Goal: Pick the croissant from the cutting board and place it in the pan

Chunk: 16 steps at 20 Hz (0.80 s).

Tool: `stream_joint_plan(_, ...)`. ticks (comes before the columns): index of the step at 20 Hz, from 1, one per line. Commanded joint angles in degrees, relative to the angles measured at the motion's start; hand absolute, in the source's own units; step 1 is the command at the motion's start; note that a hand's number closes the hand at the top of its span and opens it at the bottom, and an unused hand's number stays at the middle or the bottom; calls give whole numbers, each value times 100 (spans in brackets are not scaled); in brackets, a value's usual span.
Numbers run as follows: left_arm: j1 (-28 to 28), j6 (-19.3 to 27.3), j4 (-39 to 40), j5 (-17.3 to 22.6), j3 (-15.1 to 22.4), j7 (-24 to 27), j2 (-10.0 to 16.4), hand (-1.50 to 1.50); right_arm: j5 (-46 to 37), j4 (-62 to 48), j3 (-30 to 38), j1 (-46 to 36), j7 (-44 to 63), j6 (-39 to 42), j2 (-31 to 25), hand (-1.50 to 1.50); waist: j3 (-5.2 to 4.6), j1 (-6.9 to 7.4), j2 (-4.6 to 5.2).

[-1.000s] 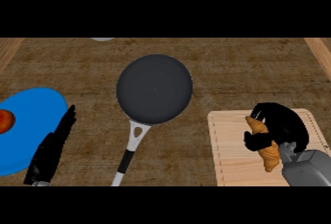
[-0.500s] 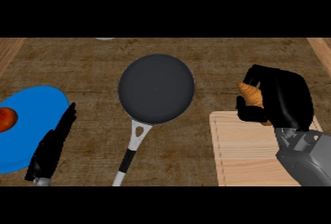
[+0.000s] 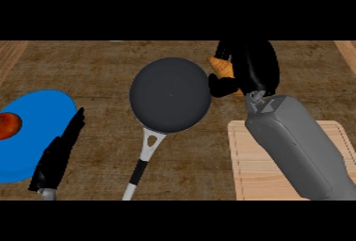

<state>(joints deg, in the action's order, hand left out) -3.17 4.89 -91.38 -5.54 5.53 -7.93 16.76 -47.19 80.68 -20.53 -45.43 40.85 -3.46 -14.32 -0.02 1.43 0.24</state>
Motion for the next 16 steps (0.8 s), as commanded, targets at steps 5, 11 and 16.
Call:
stream_joint_plan(5, 160, -4, -27, -90, -20, -138, -59, 0, 344, -2759, 774, -1451, -793, -709, 1140, 150, 1, 121, 55)
stream_joint_plan(11, 204, -157, 28, -111, 50, 46, -56, 0, 575, -4504, 504, -1931, -996, -1418, 1422, 150, -3, 340, 104)
stream_joint_plan(16, 363, -162, 98, -205, 236, 16, -199, 0, 698, -5438, 215, -2053, -1632, -1005, 1429, 150, -3, 499, 181)
